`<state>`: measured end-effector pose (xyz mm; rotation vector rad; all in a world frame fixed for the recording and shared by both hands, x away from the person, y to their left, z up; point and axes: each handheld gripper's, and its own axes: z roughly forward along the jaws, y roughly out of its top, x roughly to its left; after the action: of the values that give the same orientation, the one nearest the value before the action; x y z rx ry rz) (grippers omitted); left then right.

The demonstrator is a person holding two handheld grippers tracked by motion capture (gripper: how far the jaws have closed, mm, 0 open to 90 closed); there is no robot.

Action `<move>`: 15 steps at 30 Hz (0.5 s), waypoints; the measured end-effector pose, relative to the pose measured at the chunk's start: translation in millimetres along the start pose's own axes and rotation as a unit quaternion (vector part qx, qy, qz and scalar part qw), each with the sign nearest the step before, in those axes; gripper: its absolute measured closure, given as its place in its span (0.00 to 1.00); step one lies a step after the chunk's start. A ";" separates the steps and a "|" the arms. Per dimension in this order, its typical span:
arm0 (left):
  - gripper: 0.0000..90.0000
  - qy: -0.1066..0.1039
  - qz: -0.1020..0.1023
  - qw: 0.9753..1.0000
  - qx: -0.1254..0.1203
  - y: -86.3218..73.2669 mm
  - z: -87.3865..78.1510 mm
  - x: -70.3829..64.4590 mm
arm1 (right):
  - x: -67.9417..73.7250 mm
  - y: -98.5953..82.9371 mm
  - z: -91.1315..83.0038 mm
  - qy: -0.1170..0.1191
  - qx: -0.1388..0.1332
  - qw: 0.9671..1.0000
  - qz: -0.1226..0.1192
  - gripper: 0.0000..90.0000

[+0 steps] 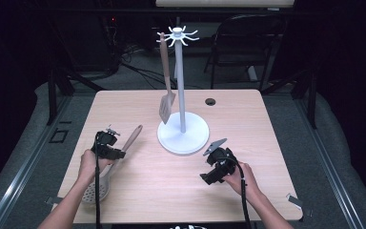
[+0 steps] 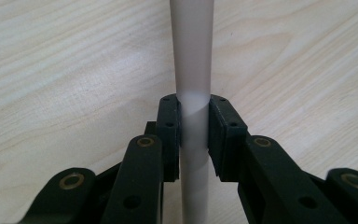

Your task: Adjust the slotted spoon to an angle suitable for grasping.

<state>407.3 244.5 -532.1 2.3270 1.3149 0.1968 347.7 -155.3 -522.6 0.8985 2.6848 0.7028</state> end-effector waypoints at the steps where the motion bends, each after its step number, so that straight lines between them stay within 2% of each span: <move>1: 0.84 -0.007 -0.002 1.000 -0.010 -1.4 -2.2 0.4 | 0.7 -0.3 0.8 0.001 -0.004 1.000 0.005 0.12; 3: 0.84 -0.006 0.002 1.000 -0.024 -2.5 -4.9 0.1 | 0.0 0.2 0.6 0.000 0.001 1.000 0.001 0.12; 4: 0.84 -0.015 0.000 0.999 -0.040 -3.8 -8.3 0.0 | 0.2 -0.1 1.0 0.001 -0.001 1.000 0.003 0.12; 6: 0.84 -0.012 0.010 0.998 -0.057 -5.0 -11.6 -1.4 | -1.0 -0.2 0.8 0.003 0.004 1.000 0.001 0.12; 7: 0.84 -0.015 0.006 0.998 -0.066 -5.9 -13.2 -1.9 | -1.3 -0.4 0.9 0.002 0.005 1.000 0.000 0.12; 9: 0.84 -0.014 0.008 0.997 -0.072 -6.4 -15.0 -3.0 | -0.9 -0.9 1.6 0.002 0.000 1.000 0.005 0.12; 10: 0.84 -0.016 0.010 0.996 -0.087 -7.7 -18.6 -3.6 | -1.6 -0.9 1.5 0.002 0.003 1.000 0.002 0.12; 13: 0.84 -0.011 0.016 0.996 -0.091 -8.5 -21.0 -4.8 | -1.6 -0.9 1.5 0.002 0.003 1.000 0.002 0.12; 15: 0.85 -0.011 0.019 0.995 -0.101 -10.7 -22.6 -5.8 | -1.0 -0.8 1.9 0.002 0.001 1.000 0.004 0.12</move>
<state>388.3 251.5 -516.4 2.1774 1.1825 0.3012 348.7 -155.8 -524.6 0.9104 2.6878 0.7054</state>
